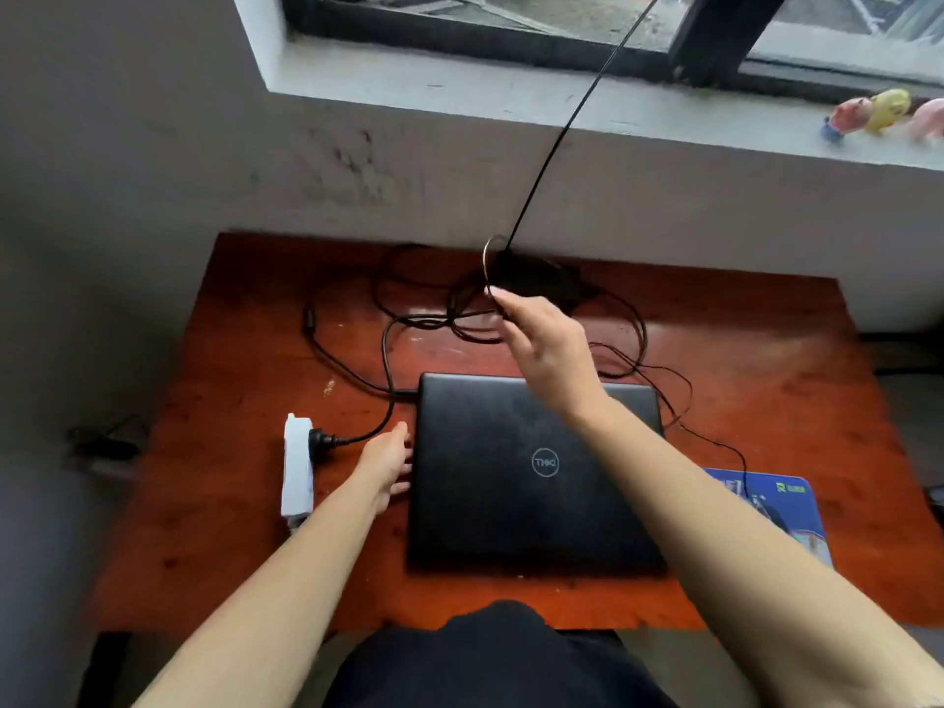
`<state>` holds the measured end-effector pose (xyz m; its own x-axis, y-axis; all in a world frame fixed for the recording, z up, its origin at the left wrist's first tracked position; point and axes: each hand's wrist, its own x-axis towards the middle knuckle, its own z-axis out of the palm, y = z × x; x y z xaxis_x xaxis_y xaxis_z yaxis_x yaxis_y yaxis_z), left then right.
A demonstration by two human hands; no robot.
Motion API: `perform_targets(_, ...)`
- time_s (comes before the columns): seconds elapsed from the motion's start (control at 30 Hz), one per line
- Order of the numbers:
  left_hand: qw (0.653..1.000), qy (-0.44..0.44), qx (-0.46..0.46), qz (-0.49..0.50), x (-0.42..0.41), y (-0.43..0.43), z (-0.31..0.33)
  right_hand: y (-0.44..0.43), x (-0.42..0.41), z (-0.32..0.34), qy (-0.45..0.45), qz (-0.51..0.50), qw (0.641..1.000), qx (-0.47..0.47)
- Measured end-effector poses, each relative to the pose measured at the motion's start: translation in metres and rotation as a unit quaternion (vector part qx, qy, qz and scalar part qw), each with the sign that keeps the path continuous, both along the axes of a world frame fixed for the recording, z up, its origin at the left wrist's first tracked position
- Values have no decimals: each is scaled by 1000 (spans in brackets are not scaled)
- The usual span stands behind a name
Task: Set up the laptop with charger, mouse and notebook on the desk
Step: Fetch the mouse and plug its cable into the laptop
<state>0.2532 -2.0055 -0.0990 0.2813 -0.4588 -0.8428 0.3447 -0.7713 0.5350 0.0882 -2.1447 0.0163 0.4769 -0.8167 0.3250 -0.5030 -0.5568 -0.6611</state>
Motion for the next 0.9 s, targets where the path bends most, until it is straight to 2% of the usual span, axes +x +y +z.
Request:
perform_targets(0.03, 1000, -2, 5, 0, 1, -3, -2, 1, -6, -19, 60, 26, 995, 73)
perform_targets(0.1, 1000, -17, 10, 2, 4, -8, -5, 11, -21, -54, 169, 69, 963, 197)
perform_targets(0.17, 997, -74, 15, 7, 6, -18, -11, 21, -35, -83, 237, 101, 931, 259)
perform_targets(0.27, 989, -145, 1, 9, 7, -31, -15, 34, -46, -104, 258, 122, 909, 304)
perform_targets(0.37, 985, -170, -5, -17, 4, -43, -17, 37, -52, -111, 208, 89, 907, 356)
perform_targets(0.5, 973, -227, 21, -33, 10, -53, -22, 36, -60, -114, 215, 58, 915, 337)
perform_targets(0.63, 946, -317, 72, 9, 31, -55, -21, 43, -63, -114, 204, 49, 920, 331)
perform_targets(0.73, 948, -314, 58, 17, 37, -50, -24, 50, -58, -113, 173, 38, 923, 341)
perform_targets(0.83, 963, -263, 23, -51, 22, -51, -19, 57, -52, -111, 180, 64, 922, 337)
perform_targets(0.9, 959, -261, 11, -114, 10, -53, -16, 61, -50, -112, 215, 94, 919, 316)
